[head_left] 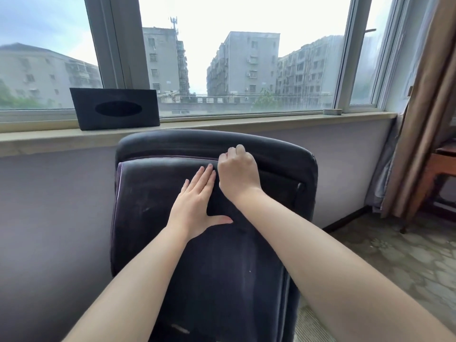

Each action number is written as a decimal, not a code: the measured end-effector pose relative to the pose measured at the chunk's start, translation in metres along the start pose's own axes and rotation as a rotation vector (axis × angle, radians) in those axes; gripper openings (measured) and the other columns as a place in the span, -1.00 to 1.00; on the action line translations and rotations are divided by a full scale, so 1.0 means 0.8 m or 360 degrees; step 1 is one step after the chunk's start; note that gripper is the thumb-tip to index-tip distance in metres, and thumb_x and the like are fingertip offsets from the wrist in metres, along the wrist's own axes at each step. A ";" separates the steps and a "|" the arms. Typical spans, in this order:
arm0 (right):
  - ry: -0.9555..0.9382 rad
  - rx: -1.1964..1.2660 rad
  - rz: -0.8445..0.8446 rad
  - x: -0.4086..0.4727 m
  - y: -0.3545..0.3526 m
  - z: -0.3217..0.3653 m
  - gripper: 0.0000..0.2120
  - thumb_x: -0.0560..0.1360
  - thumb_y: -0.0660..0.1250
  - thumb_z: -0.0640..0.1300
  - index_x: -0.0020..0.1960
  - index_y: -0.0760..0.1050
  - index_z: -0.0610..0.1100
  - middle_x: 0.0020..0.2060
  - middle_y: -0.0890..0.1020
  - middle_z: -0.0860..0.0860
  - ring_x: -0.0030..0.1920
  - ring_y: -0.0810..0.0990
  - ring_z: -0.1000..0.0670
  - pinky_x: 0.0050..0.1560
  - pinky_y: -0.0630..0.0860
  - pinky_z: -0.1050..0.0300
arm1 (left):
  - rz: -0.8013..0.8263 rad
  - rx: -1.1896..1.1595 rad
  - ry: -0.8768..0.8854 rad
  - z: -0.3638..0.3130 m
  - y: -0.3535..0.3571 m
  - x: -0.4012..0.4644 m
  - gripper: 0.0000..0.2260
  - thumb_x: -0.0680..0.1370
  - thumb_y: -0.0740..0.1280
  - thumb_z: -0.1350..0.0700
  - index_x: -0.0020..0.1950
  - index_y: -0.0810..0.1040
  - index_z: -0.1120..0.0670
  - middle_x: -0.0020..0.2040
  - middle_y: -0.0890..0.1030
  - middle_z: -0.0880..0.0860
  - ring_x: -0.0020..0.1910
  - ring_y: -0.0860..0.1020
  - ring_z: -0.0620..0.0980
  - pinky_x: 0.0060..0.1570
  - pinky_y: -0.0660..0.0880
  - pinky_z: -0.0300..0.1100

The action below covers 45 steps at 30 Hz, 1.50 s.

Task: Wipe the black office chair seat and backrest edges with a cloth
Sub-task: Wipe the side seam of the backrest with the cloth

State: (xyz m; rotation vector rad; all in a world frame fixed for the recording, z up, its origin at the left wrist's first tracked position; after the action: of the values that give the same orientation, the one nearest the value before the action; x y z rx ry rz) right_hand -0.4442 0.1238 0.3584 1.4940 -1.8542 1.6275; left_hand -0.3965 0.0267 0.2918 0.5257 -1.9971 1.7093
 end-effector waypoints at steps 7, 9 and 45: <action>0.0092 0.0095 -0.0176 -0.031 -0.014 -0.037 -0.89 0.16 0.47 -0.19 -0.33 0.58 -0.15 -0.36 0.56 -0.07 -0.30 0.53 -0.11 -0.34 0.37 0.14 | 0.0114 0.0097 -0.0022 -0.015 -0.005 -0.001 0.05 0.34 0.35 -0.36 0.56 -0.13 0.12 0.46 -0.29 -0.15 0.47 -0.29 -0.17 0.50 -0.12 -0.07; 0.0152 0.0112 -0.0165 -0.051 -0.018 -0.057 -0.88 0.16 0.46 -0.22 -0.31 0.58 -0.15 -0.35 0.56 -0.08 -0.29 0.52 -0.13 -0.34 0.36 0.13 | 0.0136 0.0118 -0.0029 -0.018 -0.009 -0.002 0.04 0.35 0.34 -0.36 0.56 -0.13 0.11 0.48 -0.28 -0.14 0.52 -0.24 -0.13 0.50 -0.10 -0.08; 0.0117 -0.0017 0.0243 -0.030 -0.021 -0.030 -0.68 0.31 0.36 -0.16 0.07 0.58 -0.09 -0.06 0.59 -0.07 -0.03 0.47 -0.11 -0.07 0.33 0.09 | 0.0249 0.0273 -0.0201 0.027 -0.030 -0.016 0.01 0.40 0.34 -0.33 0.56 -0.19 0.09 0.57 -0.23 -0.05 0.54 -0.19 -0.09 0.51 -0.08 -0.02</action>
State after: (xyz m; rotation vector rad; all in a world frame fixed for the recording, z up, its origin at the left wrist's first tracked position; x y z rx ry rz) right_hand -0.4302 0.1590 0.3587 1.2978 -1.9758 1.7116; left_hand -0.3746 0.0020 0.3011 0.5603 -2.0358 2.0013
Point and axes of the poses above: each hand's wrist, its own x-axis towards the middle knuckle, its own y-axis out of the palm, z = x × y, the point moved 3 cm from there along x, towards the middle knuckle
